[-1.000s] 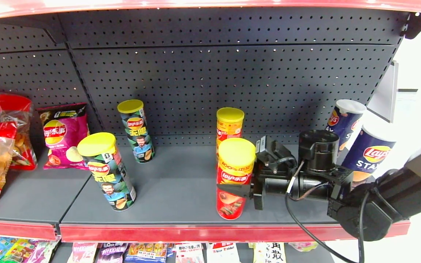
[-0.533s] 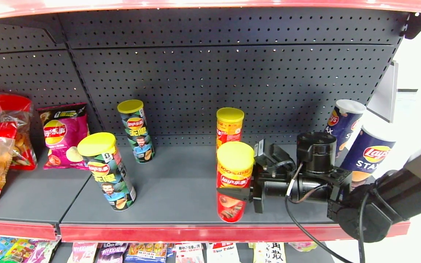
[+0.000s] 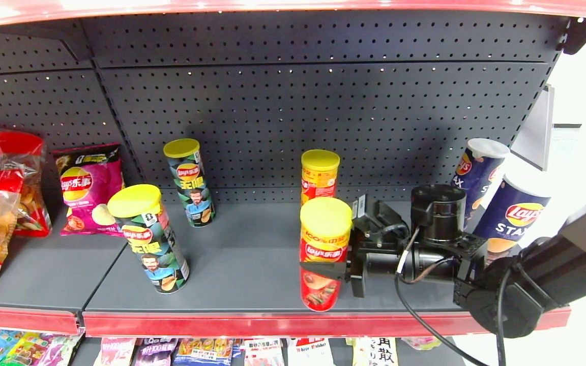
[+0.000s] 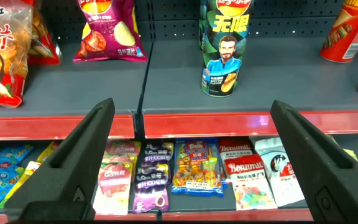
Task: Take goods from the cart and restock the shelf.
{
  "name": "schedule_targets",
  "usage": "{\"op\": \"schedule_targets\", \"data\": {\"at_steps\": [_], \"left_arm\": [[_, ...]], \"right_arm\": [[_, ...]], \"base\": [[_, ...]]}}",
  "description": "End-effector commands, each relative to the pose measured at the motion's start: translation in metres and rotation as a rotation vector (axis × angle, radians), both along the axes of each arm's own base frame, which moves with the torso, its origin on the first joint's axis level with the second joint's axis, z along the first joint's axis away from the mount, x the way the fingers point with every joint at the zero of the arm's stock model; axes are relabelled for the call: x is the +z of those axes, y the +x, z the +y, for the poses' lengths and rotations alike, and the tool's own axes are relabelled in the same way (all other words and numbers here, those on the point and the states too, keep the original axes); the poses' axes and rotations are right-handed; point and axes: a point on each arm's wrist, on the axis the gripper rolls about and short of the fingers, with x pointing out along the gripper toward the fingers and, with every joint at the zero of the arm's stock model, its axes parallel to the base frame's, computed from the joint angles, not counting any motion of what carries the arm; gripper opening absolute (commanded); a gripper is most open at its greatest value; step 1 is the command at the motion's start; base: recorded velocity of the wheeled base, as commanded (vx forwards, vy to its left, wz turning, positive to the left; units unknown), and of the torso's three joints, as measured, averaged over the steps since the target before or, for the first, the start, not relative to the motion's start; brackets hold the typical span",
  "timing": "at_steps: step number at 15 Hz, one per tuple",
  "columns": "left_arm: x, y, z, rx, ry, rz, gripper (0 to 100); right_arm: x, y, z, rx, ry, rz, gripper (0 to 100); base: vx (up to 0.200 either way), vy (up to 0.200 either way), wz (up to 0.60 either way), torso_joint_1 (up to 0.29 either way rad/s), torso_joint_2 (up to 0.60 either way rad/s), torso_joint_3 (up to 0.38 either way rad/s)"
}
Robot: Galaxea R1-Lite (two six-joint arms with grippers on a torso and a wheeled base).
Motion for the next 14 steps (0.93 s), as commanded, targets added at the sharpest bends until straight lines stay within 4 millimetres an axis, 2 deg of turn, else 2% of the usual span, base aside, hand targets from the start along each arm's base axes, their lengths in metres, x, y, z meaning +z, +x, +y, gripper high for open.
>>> {"op": "schedule_targets", "data": {"at_steps": [1, 14], "left_arm": [[0.0, 0.0, 0.0, 0.0, 0.0, 0.0, 100], [0.0, 0.0, 0.0, 0.0, 0.0, 0.0, 100]], "right_arm": [[-0.0005, 0.0011, 0.0, -0.002, 0.0, 0.002, 0], [-0.0008, -0.0009, -0.0005, 0.035, 0.006, 0.01, 0]], "base": [[0.0, 0.0, 0.0, 0.0, 0.0, 0.0], [0.0, 0.0, 0.0, 0.0, 0.0, 0.0]]}}
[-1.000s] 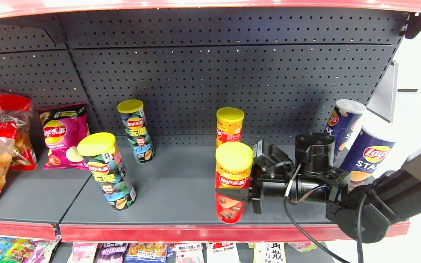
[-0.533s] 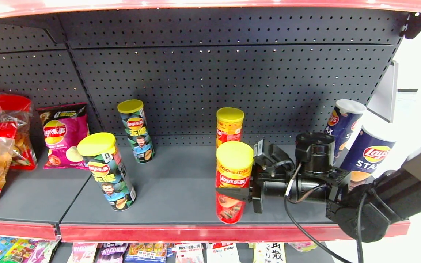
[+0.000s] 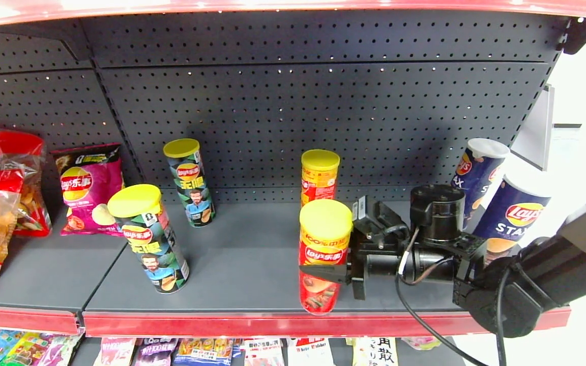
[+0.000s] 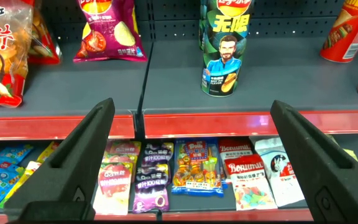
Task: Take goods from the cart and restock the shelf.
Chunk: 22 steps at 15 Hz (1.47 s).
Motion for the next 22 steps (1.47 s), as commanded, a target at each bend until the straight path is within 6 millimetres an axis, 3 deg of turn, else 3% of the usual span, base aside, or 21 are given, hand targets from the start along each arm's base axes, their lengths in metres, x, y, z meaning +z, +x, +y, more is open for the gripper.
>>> {"op": "schedule_targets", "data": {"at_steps": [1, 7, 8, 14, 22], "left_arm": [[0.0, 0.0, 0.0, 0.0, 0.0, 0.0, 100], [0.0, 0.0, 0.0, 0.0, 0.0, 0.0, 100], [0.0, 0.0, 0.0, 0.0, 0.0, 0.0, 100], [0.0, 0.0, 0.0, 0.0, 0.0, 0.0, 100], [0.0, 0.0, 0.0, 0.0, 0.0, 0.0, 100]], "right_arm": [[0.0, 0.0, -0.001, 0.0, -0.001, 0.0, 0], [0.0, -0.001, 0.0, 0.003, -0.001, -0.002, 0], [0.0, -0.001, 0.0, 0.005, -0.001, -0.002, 100], [0.002, -0.003, -0.002, 0.004, 0.001, -0.003, 100], [0.001, -0.014, -0.021, -0.028, -0.022, 0.038, 100]], "base": [[0.0, 0.0, 0.0, 0.0, 0.0, 0.0], [0.0, 0.0, 0.0, 0.0, 0.0, 0.0], [0.0, 0.0, 0.0, 0.0, 0.0, 0.0], [0.0, 0.0, 0.0, 0.0, 0.0, 0.0], [0.0, 0.0, 0.0, 0.0, 0.0, 0.0]]}}
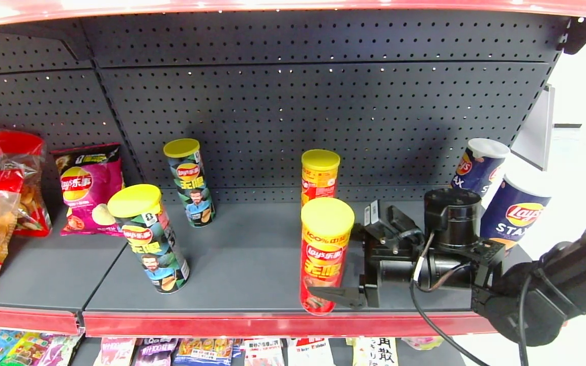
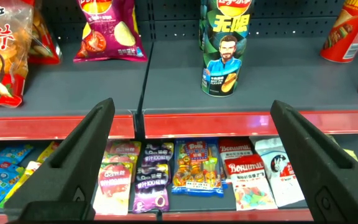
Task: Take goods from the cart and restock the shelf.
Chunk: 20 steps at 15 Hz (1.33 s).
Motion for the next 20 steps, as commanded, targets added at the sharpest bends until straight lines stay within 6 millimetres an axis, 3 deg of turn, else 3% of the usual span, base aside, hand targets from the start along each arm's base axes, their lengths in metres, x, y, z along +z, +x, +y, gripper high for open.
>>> {"op": "schedule_targets", "data": {"at_steps": [1, 6, 14, 19, 20], "left_arm": [[0.0, 0.0, 0.0, 0.001, 0.0, 0.0, 100], [0.0, 0.0, 0.0, 0.001, 0.0, 0.0, 100], [0.0, 0.0, 0.0, 0.001, 0.0, 0.0, 100], [0.0, 0.0, 0.0, 0.001, 0.0, 0.0, 100], [0.0, 0.0, 0.0, 0.001, 0.0, 0.0, 100]], "right_arm": [[-0.003, -0.007, -0.008, -0.01, -0.014, 0.021, 100], [-0.001, -0.008, -0.022, -0.047, -0.017, 0.028, 100], [-0.001, -0.036, -0.053, -0.109, -0.058, 0.101, 100], [0.003, -0.055, -0.075, -0.256, -0.12, 0.141, 100], [0.009, -0.068, -0.081, -0.308, -0.124, 0.158, 100]], "base": [[0.0, 0.0, 0.0, 0.0, 0.0, 0.0], [0.0, 0.0, 0.0, 0.0, 0.0, 0.0], [0.0, 0.0, 0.0, 0.0, 0.0, 0.0], [0.0, 0.0, 0.0, 0.0, 0.0, 0.0], [0.0, 0.0, 0.0, 0.0, 0.0, 0.0]]}}
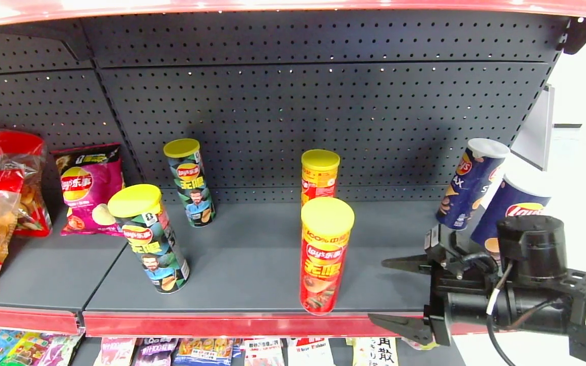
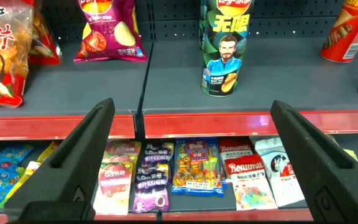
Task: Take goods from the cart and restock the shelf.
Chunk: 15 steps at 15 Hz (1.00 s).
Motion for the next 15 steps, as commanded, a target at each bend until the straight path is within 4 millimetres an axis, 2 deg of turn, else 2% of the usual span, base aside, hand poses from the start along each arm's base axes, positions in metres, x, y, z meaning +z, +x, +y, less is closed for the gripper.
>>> {"op": "schedule_targets", "data": {"at_steps": [1, 5, 6, 8, 9, 10, 12, 15], "left_arm": [[0.0, 0.0, 0.0, 0.0, 0.0, 0.0, 100], [0.0, 0.0, 0.0, 0.0, 0.0, 0.002, 100], [0.0, 0.0, 0.0, 0.0, 0.0, 0.0, 100], [0.0, 0.0, 0.0, 0.0, 0.0, 0.0, 100], [0.0, 0.0, 0.0, 0.0, 0.0, 0.0, 100], [0.0, 0.0, 0.0, 0.0, 0.0, 0.0, 100], [0.0, 0.0, 0.0, 0.0, 0.0, 0.0, 100], [0.0, 0.0, 0.0, 0.0, 0.0, 0.0, 100]], "right_arm": [[0.016, -0.025, -0.014, -0.085, -0.003, -0.019, 100], [0.045, -0.075, -0.046, -0.261, -0.049, -0.084, 100], [0.049, -0.103, -0.063, -0.332, -0.048, -0.119, 100], [0.051, -0.144, -0.086, -0.476, -0.047, -0.185, 100], [0.052, -0.17, -0.098, -0.616, -0.045, -0.258, 100], [0.051, -0.184, -0.102, -0.692, -0.041, -0.297, 100], [0.037, -0.204, -0.106, -0.862, 0.006, -0.315, 100], [-0.007, -0.225, -0.106, -0.898, 0.099, -0.353, 100]], "base": [[0.0, 0.0, 0.0, 0.0, 0.0, 0.0], [0.0, 0.0, 0.0, 0.0, 0.0, 0.0], [0.0, 0.0, 0.0, 0.0, 0.0, 0.0], [0.0, 0.0, 0.0, 0.0, 0.0, 0.0], [0.0, 0.0, 0.0, 0.0, 0.0, 0.0], [0.0, 0.0, 0.0, 0.0, 0.0, 0.0], [0.0, 0.0, 0.0, 0.0, 0.0, 0.0], [0.0, 0.0, 0.0, 0.0, 0.0, 0.0]]}}
